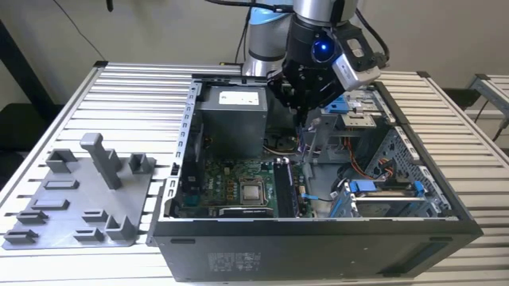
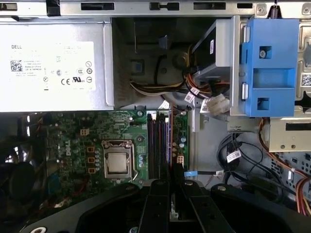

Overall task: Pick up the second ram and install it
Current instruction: 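Insert the second ram into the second slot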

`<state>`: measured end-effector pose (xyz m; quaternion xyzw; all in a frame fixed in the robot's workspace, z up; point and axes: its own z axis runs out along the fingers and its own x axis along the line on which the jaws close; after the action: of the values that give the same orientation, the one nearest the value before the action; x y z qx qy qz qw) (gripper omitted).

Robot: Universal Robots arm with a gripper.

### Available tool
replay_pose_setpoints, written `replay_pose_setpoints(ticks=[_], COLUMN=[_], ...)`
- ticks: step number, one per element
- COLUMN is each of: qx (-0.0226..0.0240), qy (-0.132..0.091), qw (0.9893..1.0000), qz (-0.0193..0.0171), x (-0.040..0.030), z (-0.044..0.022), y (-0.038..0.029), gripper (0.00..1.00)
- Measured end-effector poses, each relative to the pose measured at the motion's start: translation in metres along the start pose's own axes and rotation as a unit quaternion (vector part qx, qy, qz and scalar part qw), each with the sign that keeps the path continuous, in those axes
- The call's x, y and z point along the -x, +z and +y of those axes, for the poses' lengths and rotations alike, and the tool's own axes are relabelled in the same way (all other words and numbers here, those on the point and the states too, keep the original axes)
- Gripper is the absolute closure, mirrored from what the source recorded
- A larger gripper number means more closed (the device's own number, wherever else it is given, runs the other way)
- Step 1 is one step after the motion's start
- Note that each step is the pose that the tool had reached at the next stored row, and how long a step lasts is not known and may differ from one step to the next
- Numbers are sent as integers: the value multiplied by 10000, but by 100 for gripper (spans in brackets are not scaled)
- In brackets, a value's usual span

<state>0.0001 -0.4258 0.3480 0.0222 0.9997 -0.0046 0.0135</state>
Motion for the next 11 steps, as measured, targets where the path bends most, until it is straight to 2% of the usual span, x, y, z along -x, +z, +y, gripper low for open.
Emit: replay_pose_setpoints(ticks=[11], qx=[-18], qy=[-1], qw=[10000], qz=[-1], x=[-4], z=[1], y=[133], gripper=[86])
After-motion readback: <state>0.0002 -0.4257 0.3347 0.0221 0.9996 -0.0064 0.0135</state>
